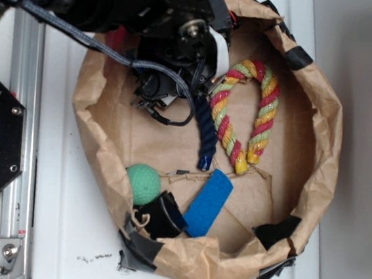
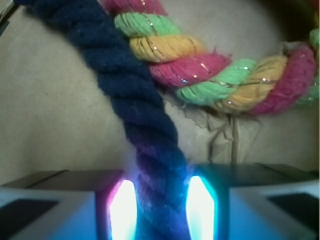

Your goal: Grab the blue rope.

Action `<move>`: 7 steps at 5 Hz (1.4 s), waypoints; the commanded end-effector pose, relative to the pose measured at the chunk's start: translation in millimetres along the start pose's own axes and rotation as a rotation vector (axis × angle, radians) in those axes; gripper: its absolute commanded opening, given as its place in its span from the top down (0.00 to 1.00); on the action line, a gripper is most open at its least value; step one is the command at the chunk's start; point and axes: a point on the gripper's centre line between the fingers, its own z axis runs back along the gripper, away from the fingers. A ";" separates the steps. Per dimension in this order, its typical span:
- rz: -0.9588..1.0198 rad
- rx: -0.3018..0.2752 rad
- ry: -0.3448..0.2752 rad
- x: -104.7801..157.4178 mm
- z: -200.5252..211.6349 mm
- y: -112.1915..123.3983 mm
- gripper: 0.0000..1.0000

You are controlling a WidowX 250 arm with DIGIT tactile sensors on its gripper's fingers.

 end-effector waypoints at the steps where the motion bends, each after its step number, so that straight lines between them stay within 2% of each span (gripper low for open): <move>1: 0.013 0.024 0.012 -7.9 2.9 -16.6 1.00; 2: 0.058 0.066 0.050 6.7 28.6 -21.9 1.00; 3: 0.171 0.107 -0.020 36.7 77.0 -33.6 1.00; 4: 0.297 0.114 -0.074 62.9 127.5 -32.4 1.00; 5: 0.365 0.109 -0.044 70.3 145.4 -34.0 1.00; 6: 0.440 0.108 -0.040 66.3 141.5 -37.0 1.00; 7: 0.487 0.091 -0.085 64.1 146.3 -41.0 1.00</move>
